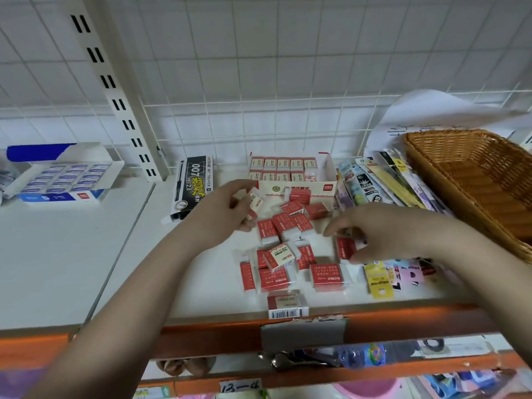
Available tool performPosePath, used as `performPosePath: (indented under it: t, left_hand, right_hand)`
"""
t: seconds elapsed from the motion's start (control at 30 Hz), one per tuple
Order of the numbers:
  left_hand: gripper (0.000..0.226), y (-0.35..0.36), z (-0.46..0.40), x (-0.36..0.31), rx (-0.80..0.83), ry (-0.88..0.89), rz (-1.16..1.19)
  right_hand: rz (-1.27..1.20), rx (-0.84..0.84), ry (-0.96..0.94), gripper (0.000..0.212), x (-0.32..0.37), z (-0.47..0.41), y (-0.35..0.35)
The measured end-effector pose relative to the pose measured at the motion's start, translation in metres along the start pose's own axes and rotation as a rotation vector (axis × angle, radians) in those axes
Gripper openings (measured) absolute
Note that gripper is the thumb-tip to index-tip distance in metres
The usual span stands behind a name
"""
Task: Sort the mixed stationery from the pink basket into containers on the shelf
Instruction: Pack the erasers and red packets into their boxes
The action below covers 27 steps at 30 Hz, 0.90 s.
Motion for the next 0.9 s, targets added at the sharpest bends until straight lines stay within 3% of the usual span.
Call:
performPosePath:
  t: [0.1, 0.2, 0.33, 0.6, 0.7, 0.77, 0.9]
  left_hand:
    - [0.042, 0.004, -0.004, -0.010, 0.083, 0.041, 0.081]
    - [0.055, 0.006, -0.007, -0.018, 0.127, 0.080, -0.004]
    - [0.053, 0.011, -0.016, -0.028, 0.146, 0.077, -0.010]
    - [0.033, 0.020, -0.057, -0.068, 0.152, 0.222, -0.264]
    - [0.024, 0.024, -0.077, -0.085, 0.069, 0.260, -0.209]
    - [0.027, 0.027, -0.091, -0.088, -0.005, 0.263, -0.247]
    - [0.035, 0.040, -0.107, -0.087, 0.004, 0.264, -0.355]
  right_hand:
    - [0.036, 0.000, -0.002, 0.061, 0.000, 0.004, 0.009]
    - [0.003, -0.137, -0.049, 0.057, 0.001, 0.007, 0.008]
    - [-0.085, -0.266, -0.132, 0.046, -0.001, 0.016, 0.005]
    - [-0.440, -0.801, -0.120, 0.026, -0.029, 0.048, -0.020]
    - [-0.552, -0.862, -0.136, 0.019, -0.030, 0.053, -0.015]
    - [-0.615, -0.890, -0.143, 0.022, -0.031, 0.054, -0.009]
    - [-0.711, -0.917, -0.142, 0.017, -0.039, 0.058, -0.002]
Point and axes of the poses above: each hand's wrist, its own z-axis away from the middle knuckle, its own y-axis out of the palm, x = y × z, the point moved 8 cm from there along -z, towards the middle knuckle, and after that the axes turned 14 degrees about -z, right-handed, at the moved point
